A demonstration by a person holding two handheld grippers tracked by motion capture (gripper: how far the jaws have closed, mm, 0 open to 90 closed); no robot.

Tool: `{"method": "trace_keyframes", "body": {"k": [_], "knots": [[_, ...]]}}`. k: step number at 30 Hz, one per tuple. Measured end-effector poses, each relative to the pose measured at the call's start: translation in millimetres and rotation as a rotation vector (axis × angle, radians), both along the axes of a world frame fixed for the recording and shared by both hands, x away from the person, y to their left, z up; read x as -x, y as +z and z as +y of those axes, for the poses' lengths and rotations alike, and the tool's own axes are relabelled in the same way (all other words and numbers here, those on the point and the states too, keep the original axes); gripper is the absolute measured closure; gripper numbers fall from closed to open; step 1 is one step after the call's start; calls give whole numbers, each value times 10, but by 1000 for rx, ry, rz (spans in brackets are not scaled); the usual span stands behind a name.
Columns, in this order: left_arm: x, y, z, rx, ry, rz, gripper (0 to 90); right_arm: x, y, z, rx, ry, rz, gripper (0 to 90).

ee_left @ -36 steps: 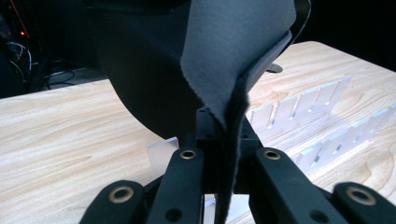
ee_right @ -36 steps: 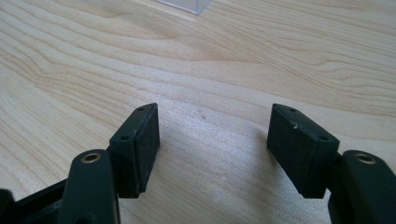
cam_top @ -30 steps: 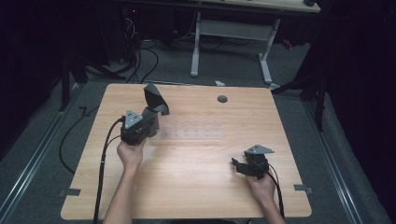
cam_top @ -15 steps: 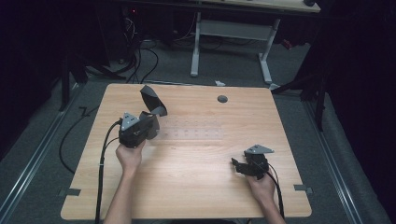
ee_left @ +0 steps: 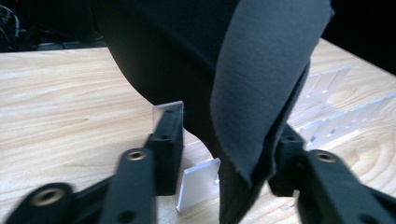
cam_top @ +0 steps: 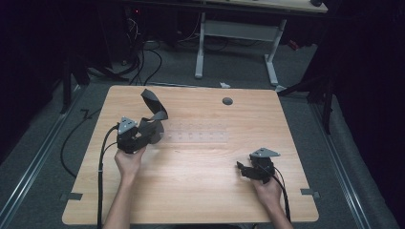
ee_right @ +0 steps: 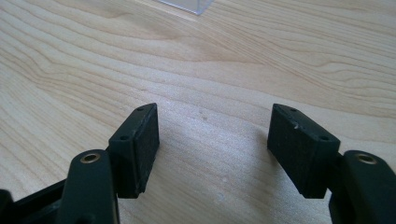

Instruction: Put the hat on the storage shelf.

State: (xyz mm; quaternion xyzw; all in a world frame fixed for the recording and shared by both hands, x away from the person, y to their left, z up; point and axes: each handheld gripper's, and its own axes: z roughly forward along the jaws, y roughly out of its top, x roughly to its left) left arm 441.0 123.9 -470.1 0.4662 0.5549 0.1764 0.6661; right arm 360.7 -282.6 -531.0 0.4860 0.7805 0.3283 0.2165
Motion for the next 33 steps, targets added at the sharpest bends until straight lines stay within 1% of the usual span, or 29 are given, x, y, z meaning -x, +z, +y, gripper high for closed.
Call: {"method": "trace_keyframes", "body": {"k": [5,7,9,12,14,19,21,23,26,28,29,31,33], "knots": [[44,12,45,-29,5,4,452,1,0,0,0,-1,1,343],[68,19,69,-32,4,-1,441,0,0,0,0,0,0,343],[84,25,96,-36,-2,6,437,1,0,1,-1,-1,1,343],[115,46,129,-40,-10,5,430,0,0,0,0,0,0,343],[142,67,148,-31,-19,5,418,1,0,1,-1,-1,1,343],[198,102,173,-32,-32,11,399,1,0,1,-1,-1,2,343],[222,117,181,-28,-22,6,393,1,0,1,-1,-1,1,343],[258,127,213,-3,-28,5,393,1,0,1,-1,-1,1,343],[298,136,253,8,-23,2,386,1,0,1,-1,-1,1,343],[344,148,275,19,-19,-11,382,1,0,2,-1,-2,1,343],[358,153,282,22,-18,-10,384,2,0,3,-1,-3,1,343],[383,166,284,22,-16,-6,383,2,0,4,-1,-4,2,343],[430,168,280,5,-18,-16,381,3,0,4,-1,-4,2,342]]}}
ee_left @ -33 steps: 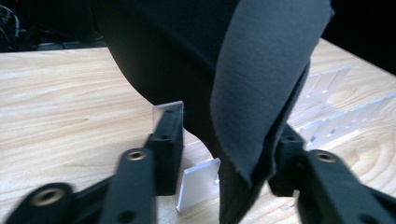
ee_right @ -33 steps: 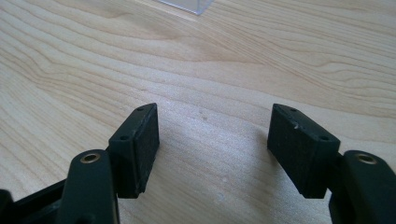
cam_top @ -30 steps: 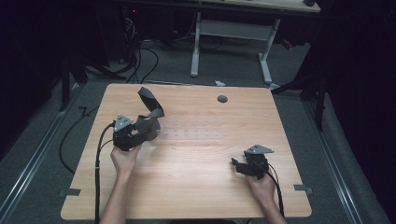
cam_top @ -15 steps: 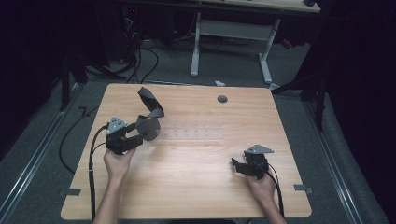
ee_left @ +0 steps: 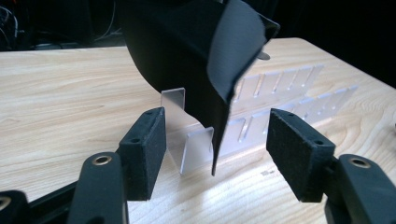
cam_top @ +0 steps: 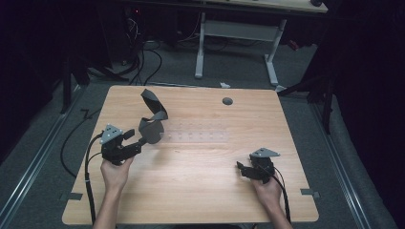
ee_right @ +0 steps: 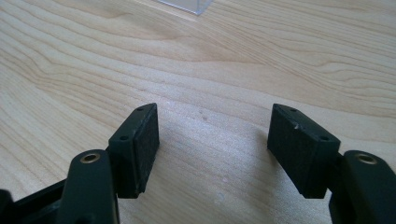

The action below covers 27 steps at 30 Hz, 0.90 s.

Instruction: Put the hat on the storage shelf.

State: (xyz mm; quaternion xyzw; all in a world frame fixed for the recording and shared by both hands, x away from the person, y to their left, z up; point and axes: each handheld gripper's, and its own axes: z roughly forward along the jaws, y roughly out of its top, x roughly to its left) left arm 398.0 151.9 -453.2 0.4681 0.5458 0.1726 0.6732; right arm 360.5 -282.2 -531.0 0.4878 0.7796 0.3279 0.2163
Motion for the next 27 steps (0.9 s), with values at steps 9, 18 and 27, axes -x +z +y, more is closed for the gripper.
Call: {"method": "trace_keyframes", "body": {"k": [9,18,27], "knots": [[172,-12,19,-5,-14,9,368,0,0,1,0,-1,0,343],[374,-68,7,10,-46,6,358,0,0,1,0,-1,0,342],[512,-115,-39,18,-95,11,358,0,0,4,0,-3,0,342]]}}
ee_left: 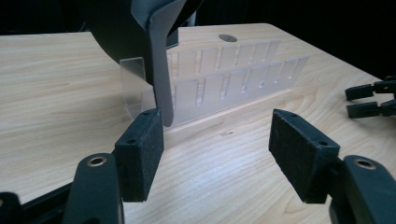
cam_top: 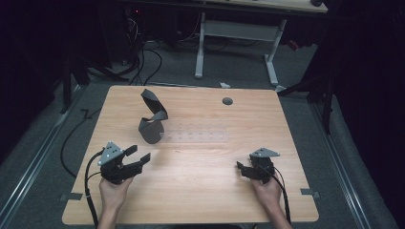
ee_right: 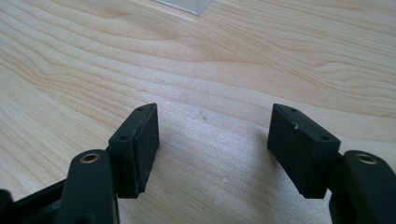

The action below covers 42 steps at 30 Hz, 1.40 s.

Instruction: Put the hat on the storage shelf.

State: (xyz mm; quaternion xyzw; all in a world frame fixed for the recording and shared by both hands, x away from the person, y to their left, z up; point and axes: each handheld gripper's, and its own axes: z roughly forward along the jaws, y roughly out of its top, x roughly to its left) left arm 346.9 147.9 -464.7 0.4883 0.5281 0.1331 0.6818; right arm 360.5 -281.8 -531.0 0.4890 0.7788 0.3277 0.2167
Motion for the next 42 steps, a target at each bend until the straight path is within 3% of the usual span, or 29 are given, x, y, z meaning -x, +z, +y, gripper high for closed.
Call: {"method": "trace_keyframes", "body": {"k": [6,17,29,36,42], "knots": [[60,-29,-63,8,-19,9,358,0,0,0,0,0,0,342],[99,-242,-375,-51,-94,57,356,1,0,1,0,0,1,341],[66,-490,-711,-110,-102,105,358,1,0,1,0,0,1,340],[45,-649,-865,-207,-78,121,354,1,0,2,0,2,2,337],[5,-794,-990,-331,-43,147,331,2,0,2,0,2,2,336]]}}
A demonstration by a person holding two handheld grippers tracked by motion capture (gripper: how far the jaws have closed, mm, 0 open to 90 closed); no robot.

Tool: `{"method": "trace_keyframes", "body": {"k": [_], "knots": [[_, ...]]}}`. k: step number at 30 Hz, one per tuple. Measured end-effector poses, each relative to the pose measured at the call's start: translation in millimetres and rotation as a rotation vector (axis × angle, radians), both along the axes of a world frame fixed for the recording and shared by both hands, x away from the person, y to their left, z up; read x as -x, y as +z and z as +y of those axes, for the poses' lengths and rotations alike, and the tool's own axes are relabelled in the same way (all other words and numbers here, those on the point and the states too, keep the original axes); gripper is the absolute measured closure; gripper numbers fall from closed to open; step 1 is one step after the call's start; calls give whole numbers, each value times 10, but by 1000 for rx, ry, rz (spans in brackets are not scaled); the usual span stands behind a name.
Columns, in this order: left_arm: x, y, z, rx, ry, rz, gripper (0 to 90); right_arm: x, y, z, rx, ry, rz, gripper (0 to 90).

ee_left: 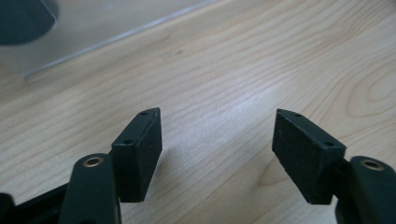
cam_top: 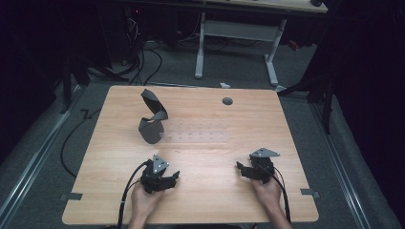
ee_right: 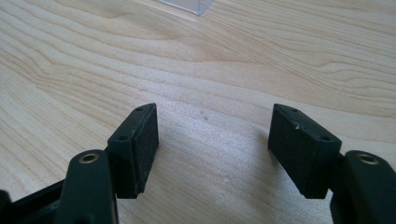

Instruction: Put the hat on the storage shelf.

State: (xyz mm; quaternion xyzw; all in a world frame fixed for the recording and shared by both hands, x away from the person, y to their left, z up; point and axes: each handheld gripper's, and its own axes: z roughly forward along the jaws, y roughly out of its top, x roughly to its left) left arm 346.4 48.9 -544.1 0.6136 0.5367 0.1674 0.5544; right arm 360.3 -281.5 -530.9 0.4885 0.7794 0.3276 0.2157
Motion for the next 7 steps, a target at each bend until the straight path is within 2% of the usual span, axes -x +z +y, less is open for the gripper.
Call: {"method": "trace_keyframes", "body": {"k": [2,7], "knots": [[-14,-19,-11,9,0,13,284,-1,-1,-1,1,2,-2,337],[-17,-21,-13,4,3,15,272,0,0,0,0,0,0,337]]}}
